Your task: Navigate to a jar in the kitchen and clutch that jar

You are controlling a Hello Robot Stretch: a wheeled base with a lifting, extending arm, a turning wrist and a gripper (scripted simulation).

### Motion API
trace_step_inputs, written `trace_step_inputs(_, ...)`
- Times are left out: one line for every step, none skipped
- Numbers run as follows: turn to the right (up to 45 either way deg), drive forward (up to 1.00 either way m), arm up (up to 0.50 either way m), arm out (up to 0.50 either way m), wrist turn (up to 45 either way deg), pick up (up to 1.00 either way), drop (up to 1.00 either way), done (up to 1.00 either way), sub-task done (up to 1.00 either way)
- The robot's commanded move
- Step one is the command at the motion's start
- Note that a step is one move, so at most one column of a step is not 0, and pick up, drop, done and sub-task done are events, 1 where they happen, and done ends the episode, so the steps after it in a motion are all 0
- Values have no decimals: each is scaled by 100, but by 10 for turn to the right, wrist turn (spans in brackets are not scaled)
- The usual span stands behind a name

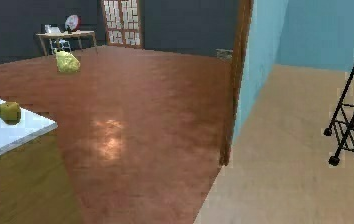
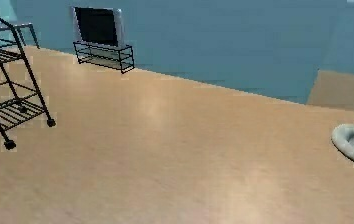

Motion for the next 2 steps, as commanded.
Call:
trace_step_inputs(0,100,0,0,0,0,0,0,0)
trace_step_inputs(-30,0,0,0,0,0,0,0,0)
